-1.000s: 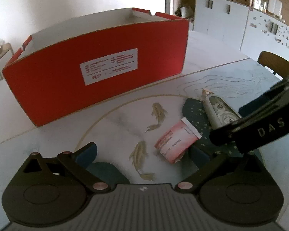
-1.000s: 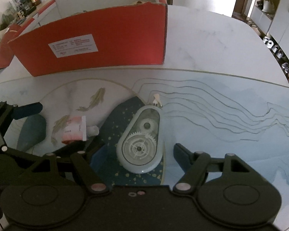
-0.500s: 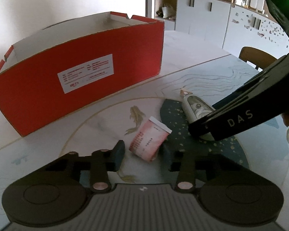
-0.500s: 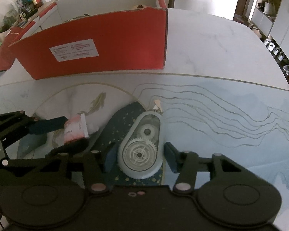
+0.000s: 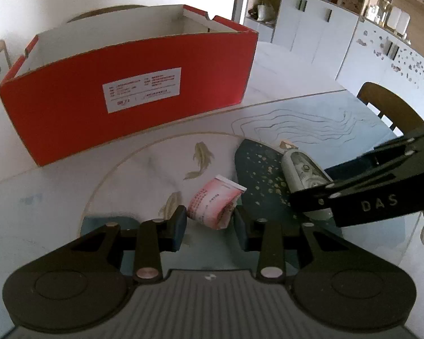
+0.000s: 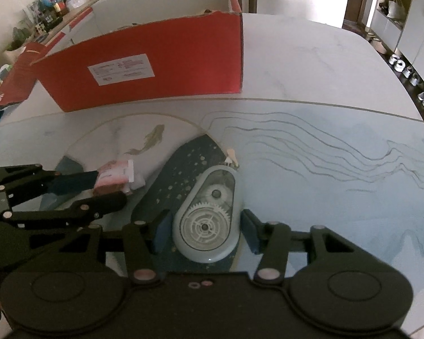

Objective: Organize objects
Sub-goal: 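Grasp the pink-and-white cup with the left tool while the right tool grasps the tape dispenser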

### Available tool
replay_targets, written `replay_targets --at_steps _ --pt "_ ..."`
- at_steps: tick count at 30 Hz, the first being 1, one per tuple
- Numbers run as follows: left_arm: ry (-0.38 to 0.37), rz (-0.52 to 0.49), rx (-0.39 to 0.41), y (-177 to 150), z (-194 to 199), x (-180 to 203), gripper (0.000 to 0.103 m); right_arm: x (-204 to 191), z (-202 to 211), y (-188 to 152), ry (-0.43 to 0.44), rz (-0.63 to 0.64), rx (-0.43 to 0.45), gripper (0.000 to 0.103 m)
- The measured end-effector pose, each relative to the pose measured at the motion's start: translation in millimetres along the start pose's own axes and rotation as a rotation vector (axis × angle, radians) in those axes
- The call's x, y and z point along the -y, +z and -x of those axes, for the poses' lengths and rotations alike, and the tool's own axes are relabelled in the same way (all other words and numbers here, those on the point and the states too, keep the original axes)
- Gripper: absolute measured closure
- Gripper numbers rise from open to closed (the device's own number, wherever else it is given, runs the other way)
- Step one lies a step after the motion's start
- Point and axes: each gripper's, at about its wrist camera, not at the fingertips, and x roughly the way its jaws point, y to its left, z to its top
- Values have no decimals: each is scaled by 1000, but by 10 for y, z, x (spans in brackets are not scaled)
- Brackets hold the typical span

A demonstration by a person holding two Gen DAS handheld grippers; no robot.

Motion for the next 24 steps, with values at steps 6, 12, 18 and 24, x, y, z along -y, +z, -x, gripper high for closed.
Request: replay_targets --at_steps 6,12,18,24 --pt "-19 54 -13 -60 92 3 69 -16 146 -124 31 -16 12 51" --pt "-38 111 -13 -121 213 -1 69 -50 281 -227 42 -12 28 51" --pt "-50 152 -10 -180 329 1 69 -79 428 -279 59 -7 41 51" --pt "-53 193 -3 -227 473 -34 69 -96 589 -297 63 0 59 51"
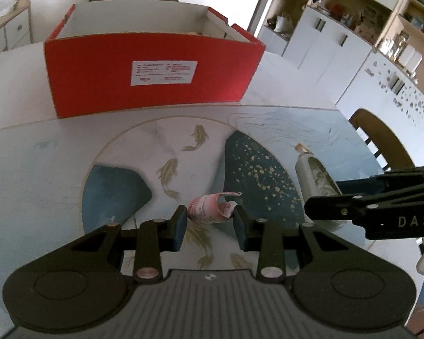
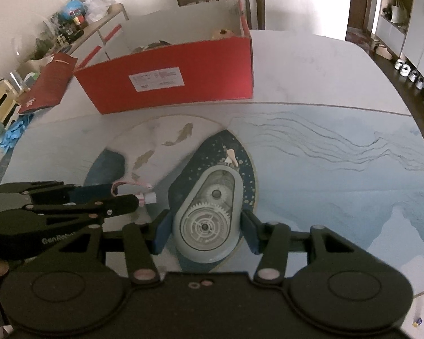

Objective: Organize objects
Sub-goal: 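Carry the pink cup and tape dispenser with both tools into the red box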

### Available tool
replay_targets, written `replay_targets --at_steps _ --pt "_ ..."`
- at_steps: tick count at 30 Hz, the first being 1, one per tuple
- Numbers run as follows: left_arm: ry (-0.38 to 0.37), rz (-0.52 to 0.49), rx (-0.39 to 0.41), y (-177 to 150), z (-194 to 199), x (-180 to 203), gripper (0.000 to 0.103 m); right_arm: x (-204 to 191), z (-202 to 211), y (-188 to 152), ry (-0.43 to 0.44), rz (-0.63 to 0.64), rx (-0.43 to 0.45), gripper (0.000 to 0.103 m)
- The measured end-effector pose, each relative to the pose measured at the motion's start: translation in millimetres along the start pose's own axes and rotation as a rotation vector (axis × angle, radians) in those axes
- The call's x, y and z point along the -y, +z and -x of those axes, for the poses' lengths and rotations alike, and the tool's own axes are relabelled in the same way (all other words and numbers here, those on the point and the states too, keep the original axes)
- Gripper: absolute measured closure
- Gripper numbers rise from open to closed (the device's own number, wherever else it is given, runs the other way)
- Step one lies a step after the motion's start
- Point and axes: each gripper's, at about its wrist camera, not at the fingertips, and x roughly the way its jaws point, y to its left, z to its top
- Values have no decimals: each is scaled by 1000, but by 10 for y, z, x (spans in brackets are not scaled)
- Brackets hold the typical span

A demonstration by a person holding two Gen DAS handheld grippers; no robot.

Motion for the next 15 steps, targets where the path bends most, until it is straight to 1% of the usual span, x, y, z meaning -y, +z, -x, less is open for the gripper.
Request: replay_targets --at_steps 10,15 --pt "-21 29 61 123 289 43 69 -58 233 54 20 24 34 51" --pt "-32 22 104 269 421 79 69 -74 355 183 33 34 69 51"
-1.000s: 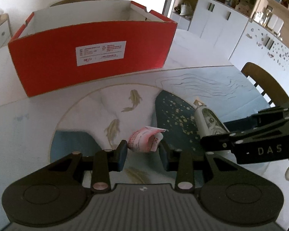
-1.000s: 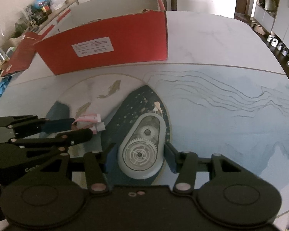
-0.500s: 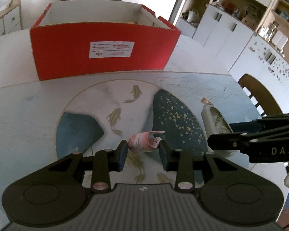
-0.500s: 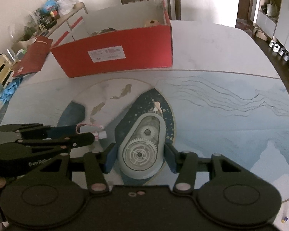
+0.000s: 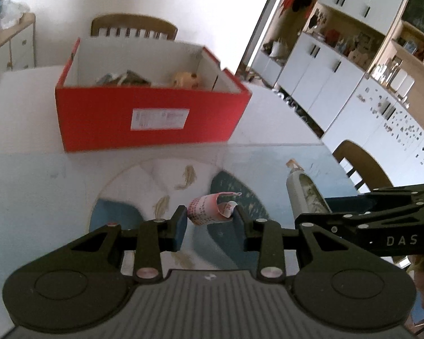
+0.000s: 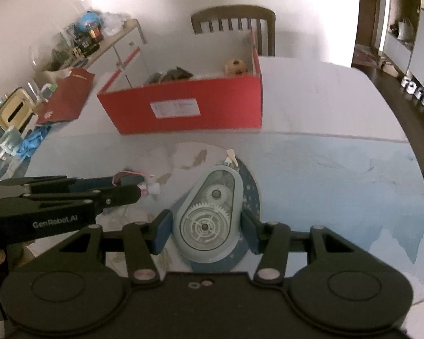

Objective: Organize objects
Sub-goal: 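Carry the pink cup and tape dispenser with both tools into the red box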

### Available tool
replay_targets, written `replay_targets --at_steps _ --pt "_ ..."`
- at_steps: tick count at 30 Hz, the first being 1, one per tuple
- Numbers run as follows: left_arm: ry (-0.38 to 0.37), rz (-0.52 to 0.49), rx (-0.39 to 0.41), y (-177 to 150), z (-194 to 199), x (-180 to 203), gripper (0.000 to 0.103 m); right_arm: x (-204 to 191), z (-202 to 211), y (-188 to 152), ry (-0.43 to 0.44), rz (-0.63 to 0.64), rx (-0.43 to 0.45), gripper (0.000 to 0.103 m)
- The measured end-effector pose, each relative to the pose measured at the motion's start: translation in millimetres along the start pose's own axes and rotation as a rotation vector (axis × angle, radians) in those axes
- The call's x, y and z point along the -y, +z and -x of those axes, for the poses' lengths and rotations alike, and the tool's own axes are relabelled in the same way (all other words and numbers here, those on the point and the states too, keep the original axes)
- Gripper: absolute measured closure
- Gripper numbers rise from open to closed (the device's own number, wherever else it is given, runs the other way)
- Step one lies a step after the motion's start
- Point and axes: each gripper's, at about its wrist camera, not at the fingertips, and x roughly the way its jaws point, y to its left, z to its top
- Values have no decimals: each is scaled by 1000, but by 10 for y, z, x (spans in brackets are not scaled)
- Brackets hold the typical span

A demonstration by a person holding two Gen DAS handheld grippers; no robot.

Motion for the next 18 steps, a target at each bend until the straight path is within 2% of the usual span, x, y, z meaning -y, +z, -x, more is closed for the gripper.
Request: replay_targets --at_steps 10,18 --pt "11 -60 91 455 129 52 69 -19 127 470 2 50 82 51" --pt "41 -99 151 886 114 -49 69 -65 71 890 -21 106 134 51"
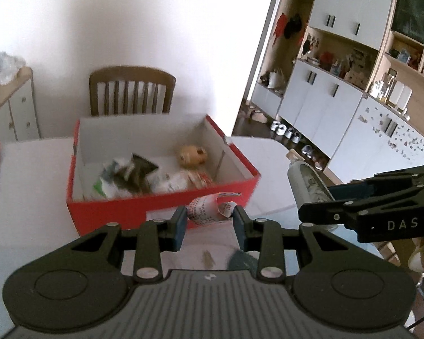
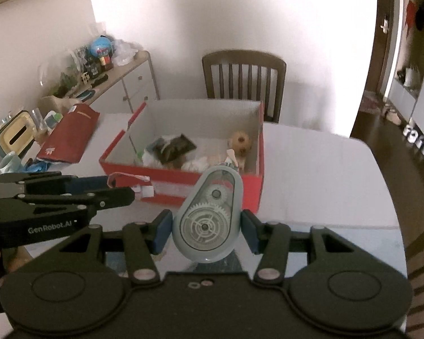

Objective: Organize objects
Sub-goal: 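Carry the pink cup and tape dispenser with both tools into the red box, then open both tools to release the cup and tape dispenser in the box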

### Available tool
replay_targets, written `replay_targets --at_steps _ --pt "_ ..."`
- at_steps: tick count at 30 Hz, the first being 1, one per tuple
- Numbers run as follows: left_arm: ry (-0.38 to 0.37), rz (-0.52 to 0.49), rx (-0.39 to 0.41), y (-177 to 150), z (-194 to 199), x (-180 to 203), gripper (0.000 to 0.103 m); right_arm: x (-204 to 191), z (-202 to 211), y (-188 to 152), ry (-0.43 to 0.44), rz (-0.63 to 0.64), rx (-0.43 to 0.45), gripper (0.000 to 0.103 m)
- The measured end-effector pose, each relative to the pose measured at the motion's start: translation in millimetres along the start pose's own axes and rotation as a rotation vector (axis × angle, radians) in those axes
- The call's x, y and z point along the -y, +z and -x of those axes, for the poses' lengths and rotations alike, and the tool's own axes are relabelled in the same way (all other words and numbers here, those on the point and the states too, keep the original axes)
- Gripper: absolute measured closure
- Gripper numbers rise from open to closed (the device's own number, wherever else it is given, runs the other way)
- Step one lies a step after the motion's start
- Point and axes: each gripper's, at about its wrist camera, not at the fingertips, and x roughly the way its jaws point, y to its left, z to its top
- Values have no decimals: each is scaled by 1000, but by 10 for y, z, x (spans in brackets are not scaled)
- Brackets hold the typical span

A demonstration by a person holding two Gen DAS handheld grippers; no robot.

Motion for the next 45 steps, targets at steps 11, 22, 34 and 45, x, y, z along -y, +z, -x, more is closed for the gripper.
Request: replay_targets --at_steps 11,22,34,45 --pt "75 -79 19 397 -245 -277 69 8 -346 476 -21 51 15 51" --pt "122 -120 -21 606 -685 -589 70 -40 -950 787 -66 104 -26 51" --pt "153 -92 -112 496 -1189 -848 70 -18 -1678 806 -86 111 -123 51" --pt "150 -73 -144 410 -1354 -922 70 -25 -2032 660 -82 127 -199 51"
